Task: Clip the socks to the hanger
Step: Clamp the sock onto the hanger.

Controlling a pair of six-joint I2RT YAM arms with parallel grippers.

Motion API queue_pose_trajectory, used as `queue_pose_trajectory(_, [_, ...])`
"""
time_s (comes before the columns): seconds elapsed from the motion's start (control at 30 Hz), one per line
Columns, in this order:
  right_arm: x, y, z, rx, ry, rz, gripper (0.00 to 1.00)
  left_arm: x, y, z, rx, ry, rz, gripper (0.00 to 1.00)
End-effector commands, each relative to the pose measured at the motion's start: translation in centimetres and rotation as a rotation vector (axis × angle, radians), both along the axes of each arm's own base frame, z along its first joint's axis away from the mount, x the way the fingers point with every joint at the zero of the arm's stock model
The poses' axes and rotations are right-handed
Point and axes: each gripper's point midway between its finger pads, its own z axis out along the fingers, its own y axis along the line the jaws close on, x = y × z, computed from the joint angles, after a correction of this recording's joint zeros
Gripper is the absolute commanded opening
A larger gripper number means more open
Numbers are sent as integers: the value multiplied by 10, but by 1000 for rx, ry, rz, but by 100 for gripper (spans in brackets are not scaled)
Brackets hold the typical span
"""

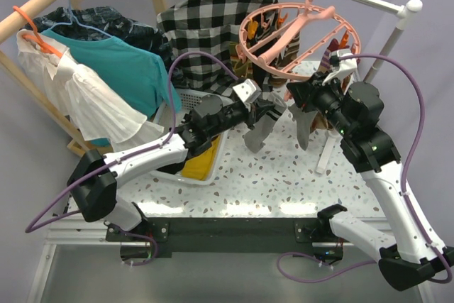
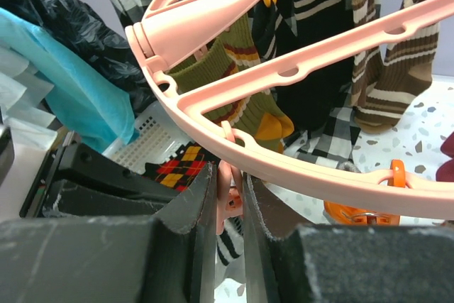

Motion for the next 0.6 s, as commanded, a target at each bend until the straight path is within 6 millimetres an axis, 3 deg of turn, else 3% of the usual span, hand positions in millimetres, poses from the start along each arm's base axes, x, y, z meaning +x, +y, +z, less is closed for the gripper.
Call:
queue_pose_trajectory(0.0, [-7, 6, 21, 14, -79, 49, 10, 5, -4, 46, -91, -72, 9, 0])
queue_pose_trajectory(0.57, [-6, 9, 18, 4, -83, 66, 11, -5, -10, 78, -188, -93, -54, 0])
